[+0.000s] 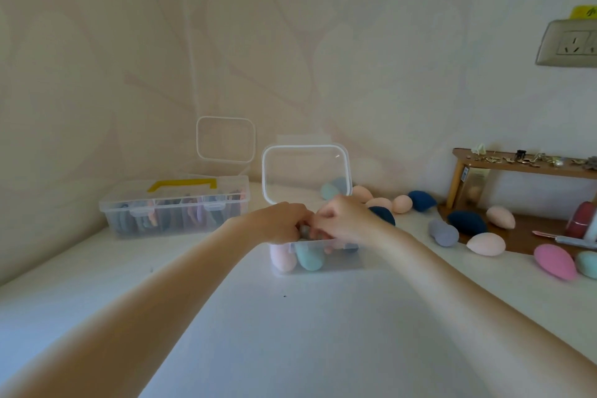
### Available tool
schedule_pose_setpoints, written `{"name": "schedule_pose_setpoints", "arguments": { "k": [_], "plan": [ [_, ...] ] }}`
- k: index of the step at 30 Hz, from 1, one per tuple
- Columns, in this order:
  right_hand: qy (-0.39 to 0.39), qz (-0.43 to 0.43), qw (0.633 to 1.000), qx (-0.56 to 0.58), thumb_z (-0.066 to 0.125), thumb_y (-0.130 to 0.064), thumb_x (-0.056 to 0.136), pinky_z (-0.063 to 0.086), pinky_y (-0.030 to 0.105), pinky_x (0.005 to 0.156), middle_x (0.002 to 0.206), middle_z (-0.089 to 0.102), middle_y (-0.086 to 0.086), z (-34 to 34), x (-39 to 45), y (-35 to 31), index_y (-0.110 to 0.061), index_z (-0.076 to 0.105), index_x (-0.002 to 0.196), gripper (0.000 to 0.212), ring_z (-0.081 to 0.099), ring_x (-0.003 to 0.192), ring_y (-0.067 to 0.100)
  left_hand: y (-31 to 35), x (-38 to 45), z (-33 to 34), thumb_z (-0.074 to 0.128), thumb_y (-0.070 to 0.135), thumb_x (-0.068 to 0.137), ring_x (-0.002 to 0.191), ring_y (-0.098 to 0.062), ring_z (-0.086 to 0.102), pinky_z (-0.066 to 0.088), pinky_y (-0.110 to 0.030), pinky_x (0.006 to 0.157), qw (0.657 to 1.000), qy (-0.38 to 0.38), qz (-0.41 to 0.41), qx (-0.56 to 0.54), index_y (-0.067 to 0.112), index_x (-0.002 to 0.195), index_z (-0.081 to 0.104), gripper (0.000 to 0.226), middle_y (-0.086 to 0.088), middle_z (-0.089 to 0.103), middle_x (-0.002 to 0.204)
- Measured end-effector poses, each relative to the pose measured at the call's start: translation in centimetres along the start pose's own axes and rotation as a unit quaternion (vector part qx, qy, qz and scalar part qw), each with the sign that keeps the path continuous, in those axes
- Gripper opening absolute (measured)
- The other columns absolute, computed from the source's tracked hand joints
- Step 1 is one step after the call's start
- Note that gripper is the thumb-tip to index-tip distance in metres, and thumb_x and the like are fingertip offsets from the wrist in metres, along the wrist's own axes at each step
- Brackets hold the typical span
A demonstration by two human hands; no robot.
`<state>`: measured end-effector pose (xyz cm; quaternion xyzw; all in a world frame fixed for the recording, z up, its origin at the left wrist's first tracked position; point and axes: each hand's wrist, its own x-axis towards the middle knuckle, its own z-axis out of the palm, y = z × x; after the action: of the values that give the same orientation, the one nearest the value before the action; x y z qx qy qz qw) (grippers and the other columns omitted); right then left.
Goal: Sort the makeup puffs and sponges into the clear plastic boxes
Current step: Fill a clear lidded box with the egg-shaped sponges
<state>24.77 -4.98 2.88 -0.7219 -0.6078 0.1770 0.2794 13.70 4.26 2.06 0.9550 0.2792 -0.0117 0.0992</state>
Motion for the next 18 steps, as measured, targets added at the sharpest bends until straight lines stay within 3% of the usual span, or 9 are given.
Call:
{"name": "schedule_pose_setpoints", "arguments": {
  "k": [2,5,6,8,9,11,13,15,18],
  "plan": [
    [0.072,0.004,0.986,0.149,0.053,-0.02,0.088,0.051,0.028,0.071,0.051,0.064,-0.001,-2.0,0.0,0.2,-0.012,0.07,0.065,0.031,0.062,0.058,0.016,-0.3,-0.1,0.2,0.036,-0.001,0.086,0.102,-0.025,0.053,0.044,-0.034,0.092,1.0,0.011,0.013,-0.005,0.021,0.114,0.06,0.042,-0.006,0.055,0.113],
    [0.18,0.059,0.913,0.361,0.05,-0.012,0.089,0.052,0.026,0.065,0.056,0.062,0.003,-5.1,0.6,2.1,-0.008,0.066,0.07,0.026,0.064,0.056,0.019,-0.5,0.0,0.4,0.036,-0.001,0.087,0.108,-0.025,0.052,0.043,-0.036,0.097,1.0,0.02,0.02,-0.008,0.022,0.121,0.057,0.046,-0.006,0.054,0.12],
    [0.21,0.099,0.913,0.335,0.049,-0.014,0.09,0.052,0.026,0.065,0.067,0.065,0.006,-5.5,1.0,3.1,-0.009,0.065,0.075,0.022,0.066,0.065,0.021,-0.5,0.1,0.4,0.036,-0.001,0.088,0.108,-0.026,0.052,0.042,-0.036,0.097,1.0,0.021,0.019,-0.006,0.022,0.122,0.056,0.046,-0.007,0.054,0.12],
    [0.214,0.194,0.951,0.111,0.051,-0.017,0.09,0.053,0.035,0.082,0.099,0.067,0.014,-5.6,2.1,6.4,-0.01,0.065,0.098,0.018,0.064,0.094,0.028,-0.5,0.2,0.5,0.036,0.0,0.089,0.107,-0.026,0.051,0.042,-0.035,0.096,1.0,0.022,0.018,-0.003,0.022,0.123,0.055,0.045,-0.007,0.054,0.119],
    [0.165,0.217,0.962,-0.019,0.051,-0.017,0.091,0.049,0.038,0.09,0.113,0.062,0.014,-5.3,2.2,7.8,-0.014,0.062,0.114,0.025,0.06,0.104,0.03,-0.5,0.2,0.6,0.036,0.0,0.089,0.107,-0.026,0.051,0.042,-0.035,0.095,1.0,0.023,0.019,-0.001,0.022,0.123,0.055,0.044,-0.008,0.054,0.119],
    [0.064,0.194,0.968,-0.148,0.049,-0.017,0.091,0.048,0.036,0.087,0.127,0.054,0.01,-4.0,2.5,10.3,-0.031,0.05,0.126,0.038,0.056,0.105,0.028,-0.5,0.2,0.7,0.036,0.002,0.09,0.107,-0.026,0.051,0.042,-0.036,0.096,1.0,0.024,0.02,0.004,0.023,0.123,0.055,0.044,-0.008,0.054,0.118],
    [0.09,0.159,0.973,-0.142,0.05,-0.015,0.091,0.046,0.032,0.076,0.124,0.053,0.008,-2.5,2.8,11.7,-0.032,0.047,0.117,0.032,0.053,0.093,0.022,-0.5,0.2,0.6,0.035,0.003,0.091,0.107,-0.027,0.051,0.042,-0.037,0.097,1.0,0.022,0.017,0.009,0.023,0.124,0.054,0.043,-0.008,0.054,0.119],
    [0.174,0.192,0.96,-0.109,0.051,-0.011,0.09,0.042,0.033,0.071,0.117,0.052,0.012,-2.0,3.0,11.4,-0.02,0.044,0.11,0.023,0.048,0.087,0.022,-0.3,0.1,0.5,0.035,0.003,0.092,0.107,-0.027,0.051,0.042,-0.038,0.097,1.0,0.017,0.014,0.011,0.024,0.125,0.053,0.043,-0.008,0.054,0.119],
    [0.278,0.195,0.938,-0.064,0.062,-0.012,0.085,0.042,0.039,0.08,0.119,0.049,0.019,-2.7,3.1,9.4,-0.005,0.045,0.11,0.031,0.049,0.102,0.032,-0.2,0.0,0.4,0.035,0.003,0.092,0.108,-0.028,0.051,0.042,-0.038,0.097,1.0,0.01,0.009,0.013,0.024,0.126,0.052,0.043,-0.008,0.053,0.12]
  ]
}}
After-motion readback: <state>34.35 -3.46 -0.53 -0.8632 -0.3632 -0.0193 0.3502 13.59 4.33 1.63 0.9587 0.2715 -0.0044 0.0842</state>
